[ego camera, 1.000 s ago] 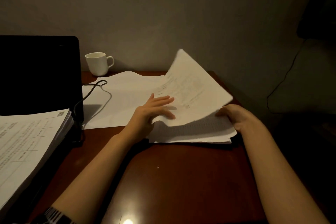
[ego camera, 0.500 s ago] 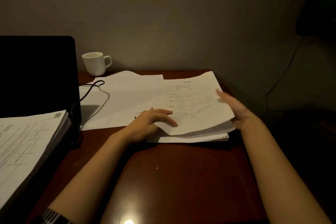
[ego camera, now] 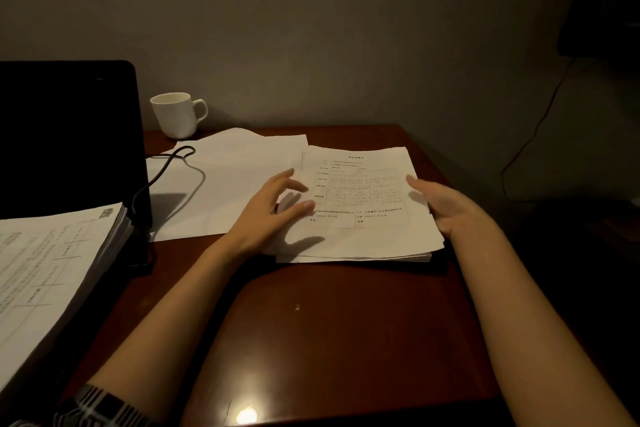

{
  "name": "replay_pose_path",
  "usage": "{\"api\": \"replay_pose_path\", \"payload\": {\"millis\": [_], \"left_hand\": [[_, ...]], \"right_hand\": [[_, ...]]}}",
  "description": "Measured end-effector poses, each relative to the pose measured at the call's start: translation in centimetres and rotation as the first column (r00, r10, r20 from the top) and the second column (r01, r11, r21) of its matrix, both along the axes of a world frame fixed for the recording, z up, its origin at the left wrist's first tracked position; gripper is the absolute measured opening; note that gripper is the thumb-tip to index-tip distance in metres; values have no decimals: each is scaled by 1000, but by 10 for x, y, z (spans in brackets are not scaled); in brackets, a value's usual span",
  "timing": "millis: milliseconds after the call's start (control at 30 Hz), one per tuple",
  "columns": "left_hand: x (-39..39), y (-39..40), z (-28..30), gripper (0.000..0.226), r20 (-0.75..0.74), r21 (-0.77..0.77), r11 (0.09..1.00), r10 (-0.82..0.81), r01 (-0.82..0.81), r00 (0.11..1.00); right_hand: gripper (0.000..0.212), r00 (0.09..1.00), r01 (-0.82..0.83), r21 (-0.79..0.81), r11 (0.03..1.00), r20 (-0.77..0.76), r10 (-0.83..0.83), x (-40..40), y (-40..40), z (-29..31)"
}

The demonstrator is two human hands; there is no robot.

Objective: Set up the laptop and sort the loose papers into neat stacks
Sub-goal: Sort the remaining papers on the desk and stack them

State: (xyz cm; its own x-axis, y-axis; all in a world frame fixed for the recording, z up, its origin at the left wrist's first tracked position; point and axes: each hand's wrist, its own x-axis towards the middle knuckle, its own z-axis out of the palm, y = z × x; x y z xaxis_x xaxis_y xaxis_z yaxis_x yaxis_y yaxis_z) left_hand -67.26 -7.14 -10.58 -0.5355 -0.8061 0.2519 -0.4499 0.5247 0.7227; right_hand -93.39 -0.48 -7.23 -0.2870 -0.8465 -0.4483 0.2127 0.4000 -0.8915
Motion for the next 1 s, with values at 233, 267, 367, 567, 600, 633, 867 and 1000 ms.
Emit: {"api": "replay_pose_path", "payload": {"millis": [233, 267, 367, 567, 600, 633, 867, 1000], "left_hand": [[-3, 7, 2, 62, -65, 72, 996, -45, 50, 997], [-2, 6, 4, 60, -95, 62, 998, -14, 20, 995], [5, -3, 4, 48, -82, -69, 922, 375, -380, 923], [29, -21, -8, 100, 566, -164, 734, 617, -659, 547], [27, -19, -8, 97, 555, -163, 744, 612, -648, 563], [23, -17, -6, 94, 554, -173, 750, 610, -638, 566], [15, -4, 5, 96, 461, -171, 847, 521, -504, 719], [2, 7, 7, 90, 340, -232, 880, 472, -414, 813]], "right_hand": [[29, 956, -6, 74, 997, -291, 28, 14, -4, -6], [29, 964, 12, 54, 998, -268, 3, 16, -5, -7], [30, 948, 131, -19, 991, -289, -131, 22, -7, -14], [19, 826, 277, -174, 945, -460, -326, 30, -14, -29], [19, 812, 284, -186, 941, -476, -339, 31, -14, -29], [20, 809, 290, -197, 937, -472, -350, 31, -15, -30], [23, 844, 310, -176, 934, -402, -356, 29, -15, -29], [24, 872, 282, -151, 948, -371, -318, 27, -13, -26]]}}
